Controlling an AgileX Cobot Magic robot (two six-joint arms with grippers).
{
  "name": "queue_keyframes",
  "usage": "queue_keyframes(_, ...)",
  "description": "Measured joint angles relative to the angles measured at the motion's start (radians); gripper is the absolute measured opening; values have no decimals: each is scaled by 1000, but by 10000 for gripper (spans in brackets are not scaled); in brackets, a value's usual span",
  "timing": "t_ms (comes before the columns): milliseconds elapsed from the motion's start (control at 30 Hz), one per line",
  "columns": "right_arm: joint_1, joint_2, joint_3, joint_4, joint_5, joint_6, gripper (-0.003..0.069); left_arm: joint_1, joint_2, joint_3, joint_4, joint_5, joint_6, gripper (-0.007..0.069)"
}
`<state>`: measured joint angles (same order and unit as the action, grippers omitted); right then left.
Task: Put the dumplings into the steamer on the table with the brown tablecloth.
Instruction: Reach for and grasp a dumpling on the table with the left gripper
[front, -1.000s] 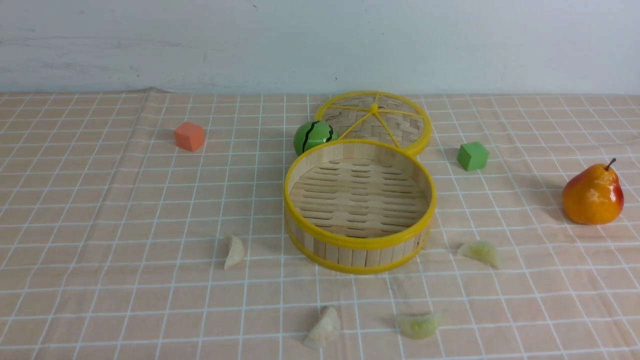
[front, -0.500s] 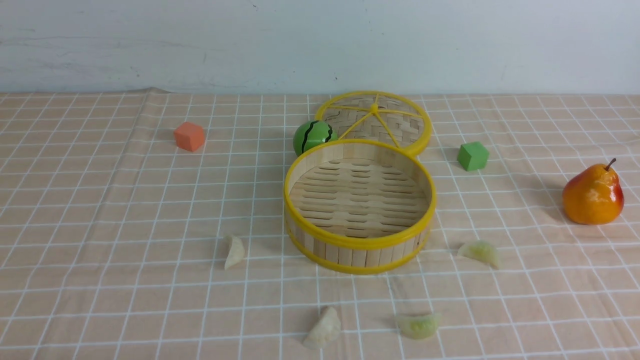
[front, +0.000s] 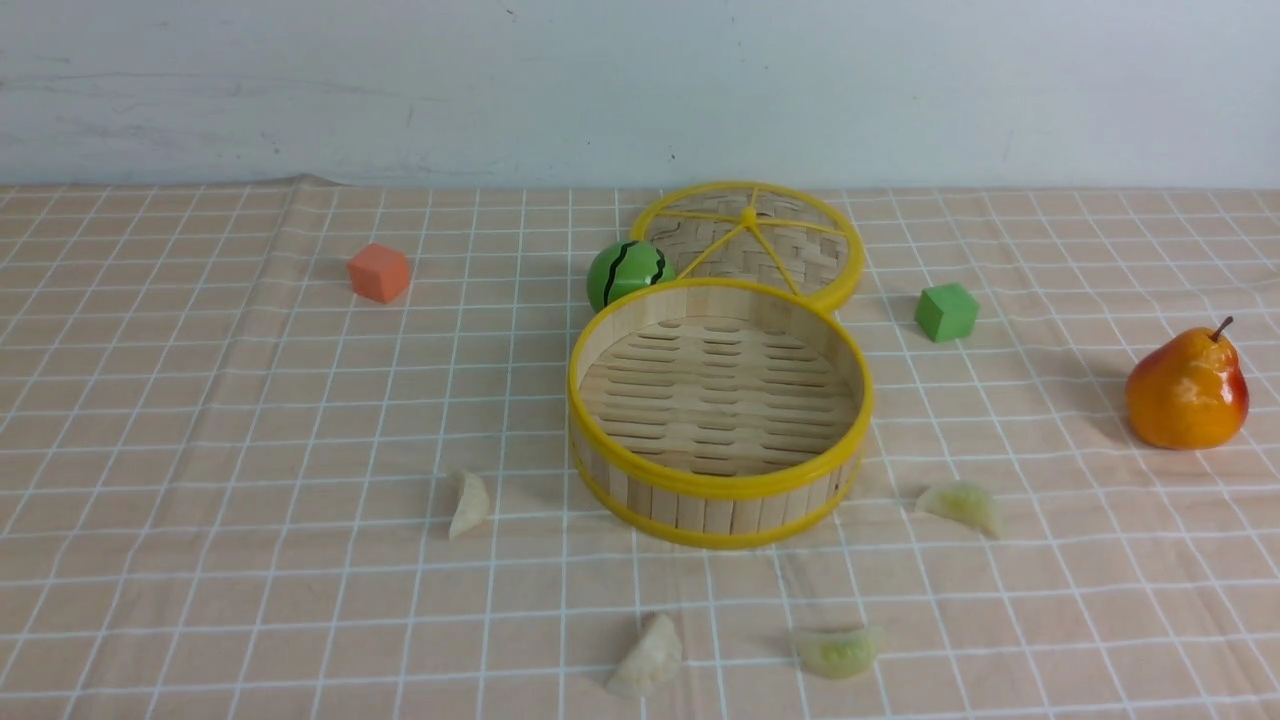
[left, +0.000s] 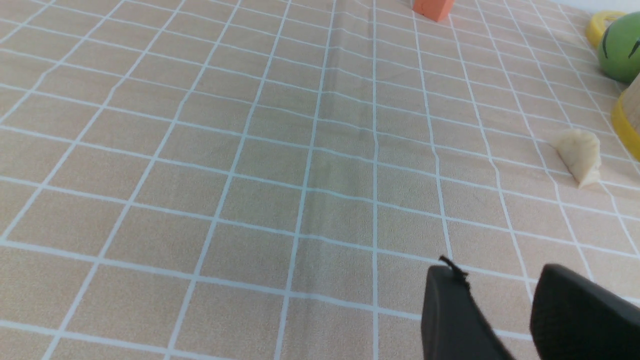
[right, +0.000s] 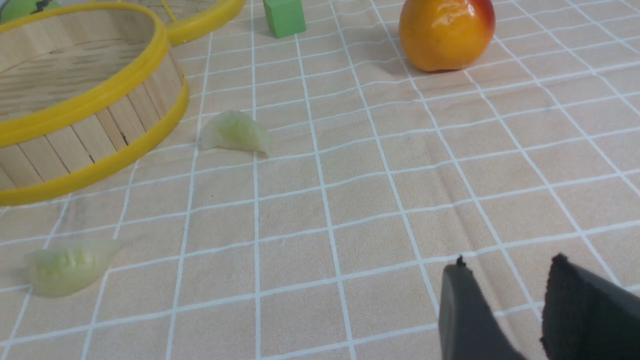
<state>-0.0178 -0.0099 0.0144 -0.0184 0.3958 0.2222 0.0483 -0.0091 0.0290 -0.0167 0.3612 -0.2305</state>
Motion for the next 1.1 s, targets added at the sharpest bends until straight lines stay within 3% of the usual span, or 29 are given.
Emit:
queue_keyframes(167, 0, 0, 0, 10, 0, 6, 239, 0, 0, 0, -100, -15, -32, 238)
queue_keyframes(233, 0, 0, 0, 68, -2, 47, 239, 0, 0, 0, -297, -30, -135, 238)
queue_keyframes(400, 0, 0, 2, 504, 10, 334, 239, 0, 0, 0, -743, -48, -376, 238)
queue_keyframes(500, 0, 0, 9, 689, 14, 441, 239, 0, 0, 0, -839, -55, -407, 238)
queue_keyframes(633, 0, 0, 9, 714, 21, 448, 239, 0, 0, -3, -875, -50, -402, 238)
queue_keyframes(700, 0, 0, 9, 701, 19, 441, 239, 0, 0, -37, -874, -11, -317, 238)
queue_keyframes(767, 0, 0, 9, 695, 13, 409, 239, 0, 0, -116, -869, 28, -141, 238)
queue_keyframes(867, 0, 0, -15, 689, 17, 249, 239, 0, 2, -258, -855, 66, 118, 226)
queue_keyframes(1000, 0, 37, -149, 674, 15, -43, 206, 0, 148, -433, -725, 174, 220, 122)
queue_keyframes(1033, 0, 44, -158, 674, 15, -57, 206, 0, 161, -442, -725, 182, 220, 114)
queue_keyframes(1100, 0, 187, -285, 623, 31, -239, 101, 0, 357, -564, -561, 317, 222, -3)
